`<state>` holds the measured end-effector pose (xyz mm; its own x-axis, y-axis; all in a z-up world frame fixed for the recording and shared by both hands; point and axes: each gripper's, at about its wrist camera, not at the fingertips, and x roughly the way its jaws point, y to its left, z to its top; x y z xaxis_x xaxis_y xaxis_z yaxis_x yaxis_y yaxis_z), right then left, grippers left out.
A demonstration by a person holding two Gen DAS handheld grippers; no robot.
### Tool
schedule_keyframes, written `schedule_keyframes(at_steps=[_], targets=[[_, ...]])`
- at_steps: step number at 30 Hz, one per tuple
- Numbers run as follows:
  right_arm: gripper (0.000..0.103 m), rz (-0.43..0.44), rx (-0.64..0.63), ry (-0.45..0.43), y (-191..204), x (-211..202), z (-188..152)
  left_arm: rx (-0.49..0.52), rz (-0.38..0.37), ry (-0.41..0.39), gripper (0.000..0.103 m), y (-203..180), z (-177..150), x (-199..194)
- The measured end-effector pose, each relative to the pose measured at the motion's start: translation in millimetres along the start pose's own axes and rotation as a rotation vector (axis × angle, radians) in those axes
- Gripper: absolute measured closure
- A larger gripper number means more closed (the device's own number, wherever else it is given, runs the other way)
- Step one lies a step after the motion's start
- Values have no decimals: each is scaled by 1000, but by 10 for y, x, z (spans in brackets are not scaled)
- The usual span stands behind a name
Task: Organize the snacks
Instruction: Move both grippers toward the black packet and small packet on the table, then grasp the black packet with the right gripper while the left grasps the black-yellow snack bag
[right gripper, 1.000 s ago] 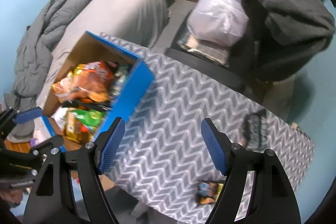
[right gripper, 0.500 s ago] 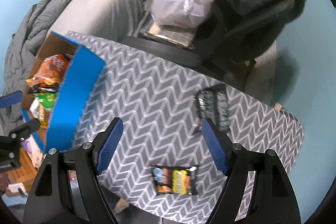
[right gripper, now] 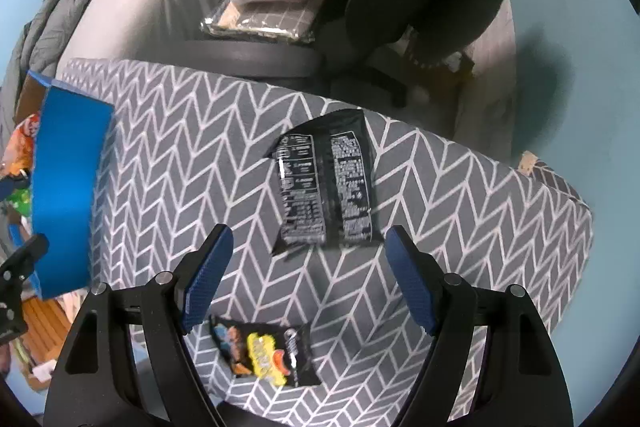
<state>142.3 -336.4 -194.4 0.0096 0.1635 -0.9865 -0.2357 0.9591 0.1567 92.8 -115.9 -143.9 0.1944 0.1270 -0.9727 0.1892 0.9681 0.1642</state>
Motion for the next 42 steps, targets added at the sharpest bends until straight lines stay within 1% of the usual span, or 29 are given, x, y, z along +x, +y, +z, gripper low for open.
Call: schedule_keyframes(at_steps=[6, 9, 12, 17, 22, 25, 27, 31, 34, 37, 42], targets=[[25, -10, -19, 16, -50, 281, 144, 14, -14, 25, 22, -130, 105, 258], [25, -29, -35, 37, -57, 431, 205, 55, -11, 13, 21, -246, 130, 323], [25, -65, -55, 57, -58, 559, 246, 101, 11, 16, 21, -351, 151, 408], [25, -96, -57, 72, -49, 702, 250, 133, 16, 40, 21, -446, 168, 538], [25, -115, -60, 68, -17, 789, 226, 154, 1, 44, 21, -506, 155, 551], [28, -124, -61, 56, 8, 783, 195, 178, 3, 46, 21, -550, 137, 553], [39, -137, -68, 48, 29, 756, 171, 187, -1, 48, 21, -573, 121, 546], [40, -118, -41, 45, 21, 704, 75, 205, -27, 46, 22, -633, 89, 498], [40, -115, -4, 31, -55, 645, -39, 244, -55, 36, 21, -737, 40, 437], [40, -109, 50, 5, -148, 519, -198, 304, -85, 27, 22, -883, -33, 387], [40, -86, 189, -34, -369, 298, -537, 419, -144, 28, 21, -1191, -198, 333]])
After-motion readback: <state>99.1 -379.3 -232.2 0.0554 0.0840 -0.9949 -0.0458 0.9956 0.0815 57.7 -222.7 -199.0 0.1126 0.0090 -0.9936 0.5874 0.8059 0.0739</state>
